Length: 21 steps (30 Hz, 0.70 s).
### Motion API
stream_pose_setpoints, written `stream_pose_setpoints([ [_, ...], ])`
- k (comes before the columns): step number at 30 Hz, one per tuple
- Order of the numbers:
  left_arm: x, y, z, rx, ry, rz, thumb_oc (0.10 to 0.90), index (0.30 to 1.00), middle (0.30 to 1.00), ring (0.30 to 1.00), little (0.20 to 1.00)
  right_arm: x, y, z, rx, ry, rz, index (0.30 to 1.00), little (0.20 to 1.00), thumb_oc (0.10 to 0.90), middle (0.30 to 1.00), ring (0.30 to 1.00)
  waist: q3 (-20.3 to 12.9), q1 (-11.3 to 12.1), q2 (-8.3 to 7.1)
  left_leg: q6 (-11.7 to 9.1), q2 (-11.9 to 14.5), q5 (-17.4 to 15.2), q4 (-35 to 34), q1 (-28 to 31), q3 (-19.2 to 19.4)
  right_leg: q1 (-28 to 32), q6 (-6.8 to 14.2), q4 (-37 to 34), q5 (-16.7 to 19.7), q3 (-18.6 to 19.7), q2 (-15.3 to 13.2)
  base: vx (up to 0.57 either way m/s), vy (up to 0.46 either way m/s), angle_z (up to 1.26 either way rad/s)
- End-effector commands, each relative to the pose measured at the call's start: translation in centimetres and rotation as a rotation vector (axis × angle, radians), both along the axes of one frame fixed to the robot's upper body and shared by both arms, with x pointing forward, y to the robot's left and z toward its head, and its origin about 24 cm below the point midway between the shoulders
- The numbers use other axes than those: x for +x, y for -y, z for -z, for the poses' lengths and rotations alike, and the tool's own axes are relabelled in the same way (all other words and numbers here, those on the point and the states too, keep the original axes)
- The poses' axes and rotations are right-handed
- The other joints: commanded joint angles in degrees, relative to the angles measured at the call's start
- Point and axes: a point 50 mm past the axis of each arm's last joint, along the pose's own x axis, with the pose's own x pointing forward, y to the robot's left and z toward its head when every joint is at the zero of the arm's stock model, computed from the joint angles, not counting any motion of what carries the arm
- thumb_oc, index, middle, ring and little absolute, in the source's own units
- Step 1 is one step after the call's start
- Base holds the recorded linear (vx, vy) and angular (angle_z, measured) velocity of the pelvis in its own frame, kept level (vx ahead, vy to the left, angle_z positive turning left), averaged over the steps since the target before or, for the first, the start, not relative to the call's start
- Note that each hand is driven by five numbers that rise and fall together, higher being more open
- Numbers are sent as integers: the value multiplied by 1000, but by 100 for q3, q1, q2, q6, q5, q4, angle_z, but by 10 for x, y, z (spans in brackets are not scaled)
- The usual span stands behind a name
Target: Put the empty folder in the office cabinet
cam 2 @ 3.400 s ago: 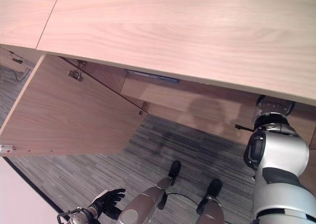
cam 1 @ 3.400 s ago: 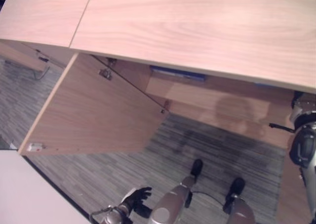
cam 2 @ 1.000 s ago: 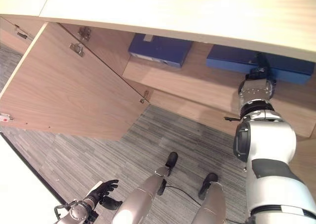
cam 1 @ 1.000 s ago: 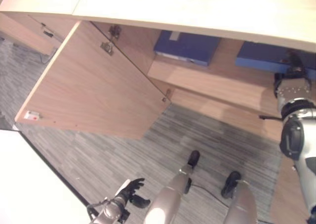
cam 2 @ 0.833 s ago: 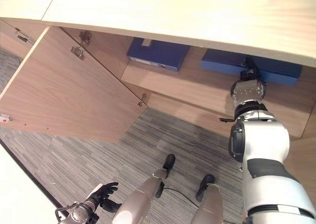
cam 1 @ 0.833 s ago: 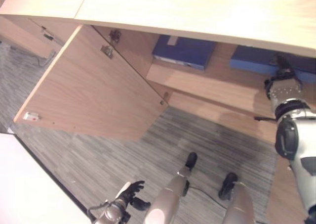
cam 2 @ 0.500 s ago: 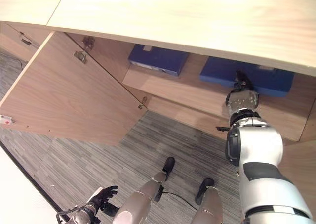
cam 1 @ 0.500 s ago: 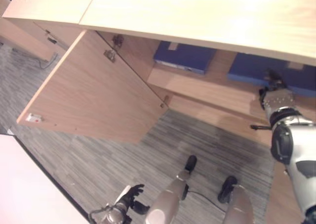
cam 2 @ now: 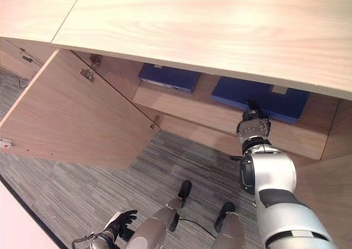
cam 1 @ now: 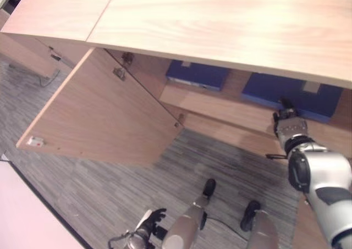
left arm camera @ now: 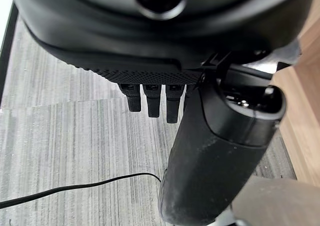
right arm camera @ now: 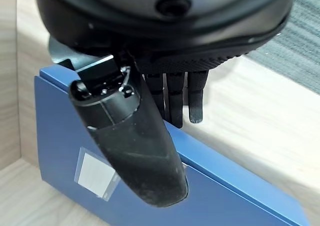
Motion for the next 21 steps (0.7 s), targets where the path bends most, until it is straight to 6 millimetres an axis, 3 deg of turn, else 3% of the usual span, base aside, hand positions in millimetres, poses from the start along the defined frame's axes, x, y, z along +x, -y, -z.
stream_pose_setpoints([
  [1,5,-19,0,87,-11,-24,800,900,900,900,900,-3,19,-11,-9,39,45,900,900,800,900,900,111,123,62,-99,198,-1032,-142,768,107,674,642,-618,-54,29,112,0,0,0],
  [12,-2,-19,2,79,-37,-9,800,900,900,900,900,-9,32,-9,2,64,86,900,900,800,900,900,9,149,126,-140,255,-884,-472,968,33,830,650,-810,-25,-61,149,10,-9,2],
  [14,-2,-21,2,75,-40,-20,800,900,900,900,900,-9,39,-20,-1,99,104,900,900,800,900,900,-28,156,133,-155,260,-853,-543,1016,11,850,650,-830,-30,-79,152,16,-3,3],
  [15,-5,-24,2,78,-44,-23,800,900,900,900,900,-7,48,-40,-25,155,120,900,900,800,900,900,-86,174,130,-166,258,-824,-597,1052,-15,880,645,-846,-32,-101,142,26,-3,10],
  [18,-8,-28,3,80,-51,-31,800,900,900,900,900,-8,61,-70,-97,214,133,900,900,800,900,900,-144,204,118,-179,260,-793,-647,1087,-76,904,643,-846,-36,-140,131,19,-12,10],
  [19,-8,-28,2,78,-50,-31,800,900,900,900,900,-8,61,-71,-98,214,133,900,900,800,900,900,-142,202,125,-180,261,-793,-648,1085,-79,905,643,-849,-35,-143,131,0,0,0],
  [21,-10,-33,2,85,-58,-37,800,900,900,900,900,-12,76,-97,-184,233,141,900,900,800,900,900,-179,242,101,-197,250,-770,-661,1088,-114,908,640,-849,-28,-192,119,1,-13,4],
])
